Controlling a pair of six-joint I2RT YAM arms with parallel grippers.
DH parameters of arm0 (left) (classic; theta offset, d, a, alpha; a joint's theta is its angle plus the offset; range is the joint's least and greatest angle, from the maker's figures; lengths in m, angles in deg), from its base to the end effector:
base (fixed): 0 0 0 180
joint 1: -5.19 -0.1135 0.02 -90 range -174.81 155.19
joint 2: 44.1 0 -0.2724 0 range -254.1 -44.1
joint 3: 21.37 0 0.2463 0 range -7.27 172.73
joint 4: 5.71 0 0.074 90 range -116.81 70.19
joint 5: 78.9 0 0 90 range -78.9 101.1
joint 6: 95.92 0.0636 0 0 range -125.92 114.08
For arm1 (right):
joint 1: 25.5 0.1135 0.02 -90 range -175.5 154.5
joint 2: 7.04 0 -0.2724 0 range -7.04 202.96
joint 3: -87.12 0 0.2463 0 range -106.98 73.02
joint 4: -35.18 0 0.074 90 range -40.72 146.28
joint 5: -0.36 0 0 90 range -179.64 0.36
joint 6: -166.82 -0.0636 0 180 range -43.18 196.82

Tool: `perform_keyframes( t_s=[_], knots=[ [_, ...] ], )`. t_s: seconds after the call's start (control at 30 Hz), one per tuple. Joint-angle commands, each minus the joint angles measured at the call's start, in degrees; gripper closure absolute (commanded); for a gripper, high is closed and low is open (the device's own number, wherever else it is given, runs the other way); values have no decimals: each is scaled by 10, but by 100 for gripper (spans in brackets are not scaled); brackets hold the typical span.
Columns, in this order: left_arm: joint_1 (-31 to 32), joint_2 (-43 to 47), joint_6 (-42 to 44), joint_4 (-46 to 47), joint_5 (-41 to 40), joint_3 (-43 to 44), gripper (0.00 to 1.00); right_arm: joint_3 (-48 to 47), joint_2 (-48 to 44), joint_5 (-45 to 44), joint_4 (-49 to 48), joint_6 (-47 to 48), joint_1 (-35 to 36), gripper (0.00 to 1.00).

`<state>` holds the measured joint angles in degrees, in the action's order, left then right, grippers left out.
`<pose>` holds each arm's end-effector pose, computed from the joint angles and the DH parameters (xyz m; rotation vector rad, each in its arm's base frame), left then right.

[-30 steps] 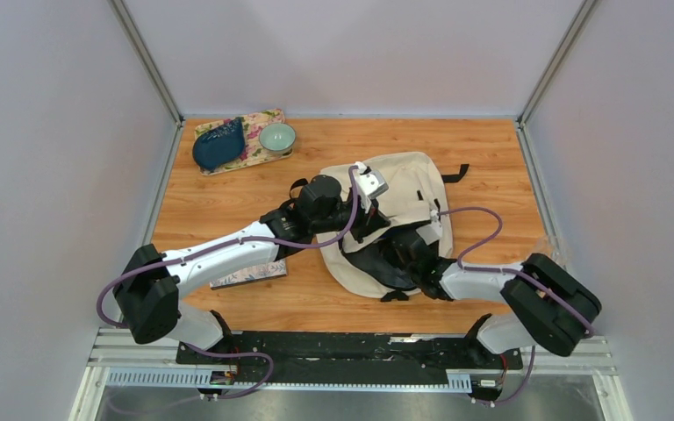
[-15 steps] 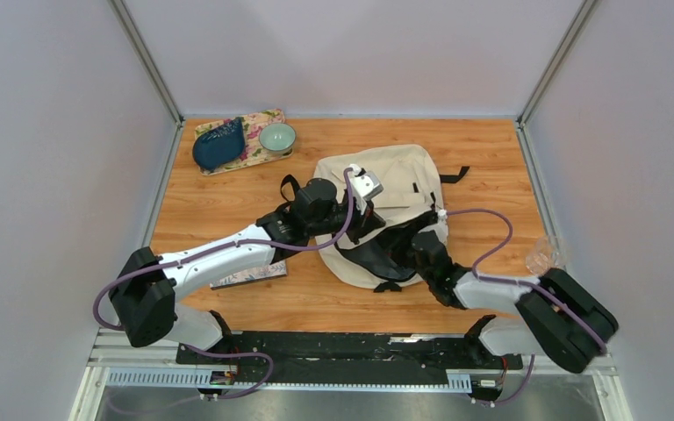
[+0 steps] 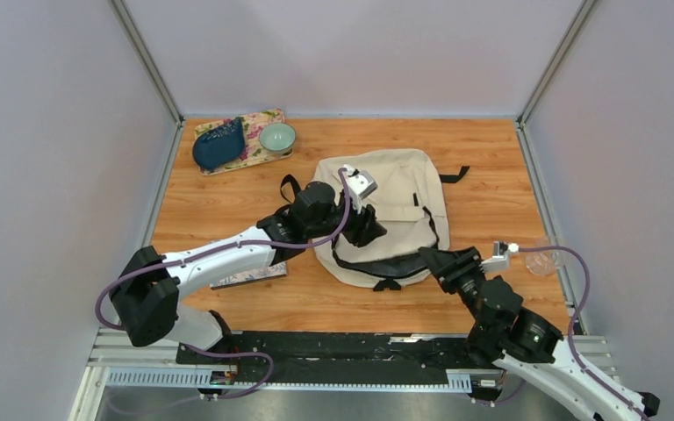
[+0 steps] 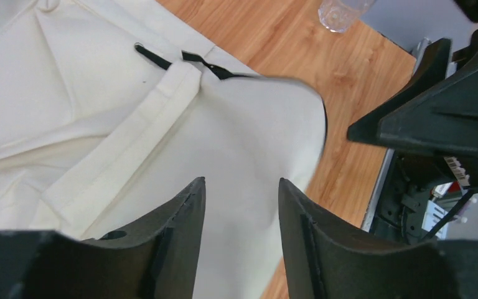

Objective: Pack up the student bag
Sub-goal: Place the book in the student bag, then pick up the book from the center of the board.

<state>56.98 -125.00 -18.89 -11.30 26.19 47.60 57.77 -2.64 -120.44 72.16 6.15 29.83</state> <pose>0.2016 -0.2829 0.2908 0.8425 1.8104 -1.0025 0.0823 0.0617 0.2115 0.6540 1.7738 1.0999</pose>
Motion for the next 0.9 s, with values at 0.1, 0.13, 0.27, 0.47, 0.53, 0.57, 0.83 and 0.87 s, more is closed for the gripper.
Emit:
perform_keyframes(
  t_s=[0.1,0.13,0.27,0.47,0.53,0.57,0.83,0.87],
  knots=[
    [-10,75,-6,-17,-86,-42,18,-94,-27,-72,200,54,2,43],
    [-13,86,-5,-26,-128,-48,16,-107,-11,-57,160,67,3,42],
    [-49,140,6,-82,-239,-71,16,-118,76,-11,26,149,3,33],
    [-223,229,-67,-141,-224,-165,15,-184,319,59,-88,198,2,26],
    [-309,267,-94,-148,-201,-207,15,-206,409,88,-119,210,1,23],
    [-336,279,-102,-150,-193,-220,15,-217,437,100,-128,214,0,23],
    [-472,332,-151,-229,-326,-270,9,-423,763,299,-203,241,0,23],
    [-484,340,-154,-233,-328,-274,8,-447,796,334,-197,244,-1,24]
  ],
)
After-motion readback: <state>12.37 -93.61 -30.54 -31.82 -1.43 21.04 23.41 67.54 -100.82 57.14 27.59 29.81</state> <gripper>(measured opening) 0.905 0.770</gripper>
